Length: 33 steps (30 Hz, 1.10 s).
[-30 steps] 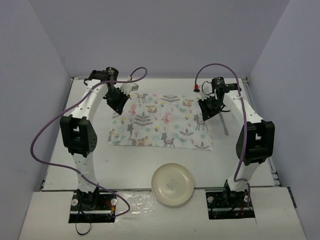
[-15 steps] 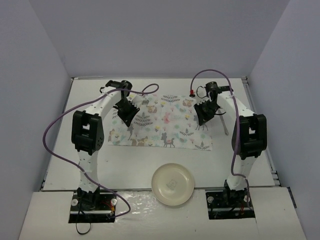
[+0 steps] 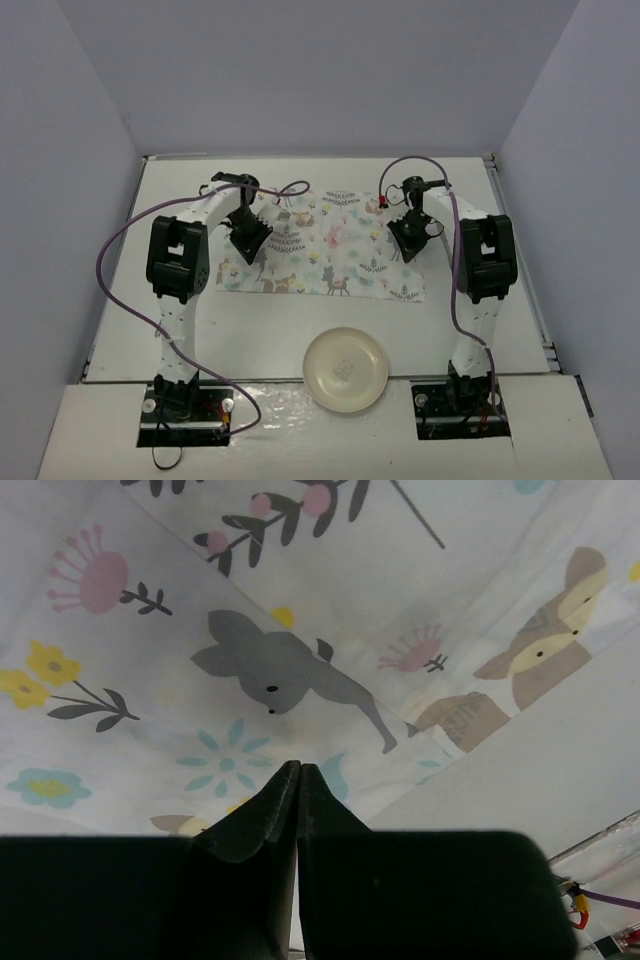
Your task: Set the dinner table for one person
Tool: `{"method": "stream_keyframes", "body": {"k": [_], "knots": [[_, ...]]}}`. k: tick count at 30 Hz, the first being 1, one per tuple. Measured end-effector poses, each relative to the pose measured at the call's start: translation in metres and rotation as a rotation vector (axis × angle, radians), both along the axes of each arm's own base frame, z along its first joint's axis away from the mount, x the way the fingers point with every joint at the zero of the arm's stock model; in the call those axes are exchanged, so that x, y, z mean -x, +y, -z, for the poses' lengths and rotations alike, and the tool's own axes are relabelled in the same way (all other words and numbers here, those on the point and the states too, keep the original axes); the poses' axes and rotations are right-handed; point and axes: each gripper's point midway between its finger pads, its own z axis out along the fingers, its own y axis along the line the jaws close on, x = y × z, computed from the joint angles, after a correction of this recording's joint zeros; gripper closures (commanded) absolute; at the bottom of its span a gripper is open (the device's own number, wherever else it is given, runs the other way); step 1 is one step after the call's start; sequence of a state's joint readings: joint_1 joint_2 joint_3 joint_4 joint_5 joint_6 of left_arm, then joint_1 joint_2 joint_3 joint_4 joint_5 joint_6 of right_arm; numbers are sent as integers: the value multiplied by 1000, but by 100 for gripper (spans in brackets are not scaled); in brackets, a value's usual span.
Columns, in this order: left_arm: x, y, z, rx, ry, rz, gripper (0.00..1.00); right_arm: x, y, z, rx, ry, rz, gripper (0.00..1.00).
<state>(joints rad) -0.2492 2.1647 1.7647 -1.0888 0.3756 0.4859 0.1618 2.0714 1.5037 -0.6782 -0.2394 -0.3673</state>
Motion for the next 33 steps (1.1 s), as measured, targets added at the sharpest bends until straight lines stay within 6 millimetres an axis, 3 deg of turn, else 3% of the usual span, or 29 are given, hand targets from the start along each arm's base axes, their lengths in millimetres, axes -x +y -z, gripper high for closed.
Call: {"method": "stream_keyframes", "body": {"k": [4, 12, 17, 23, 33], "knots": [[6, 6, 17, -7, 49, -18, 100, -7, -3, 3, 44, -9, -1, 96], [12, 6, 18, -3, 84, -21, 100, -18, -8, 4, 99, -19, 2, 97], [15, 5, 19, 5, 99, -19, 100, -36, -8, 3, 114, -46, -2, 98], [22, 2, 19, 21, 124, -18, 100, -65, -1, 2, 120, -106, -8, 98], [25, 2, 19, 22, 132, -27, 100, -63, 24, 2, 156, -131, -93, 100]]}}
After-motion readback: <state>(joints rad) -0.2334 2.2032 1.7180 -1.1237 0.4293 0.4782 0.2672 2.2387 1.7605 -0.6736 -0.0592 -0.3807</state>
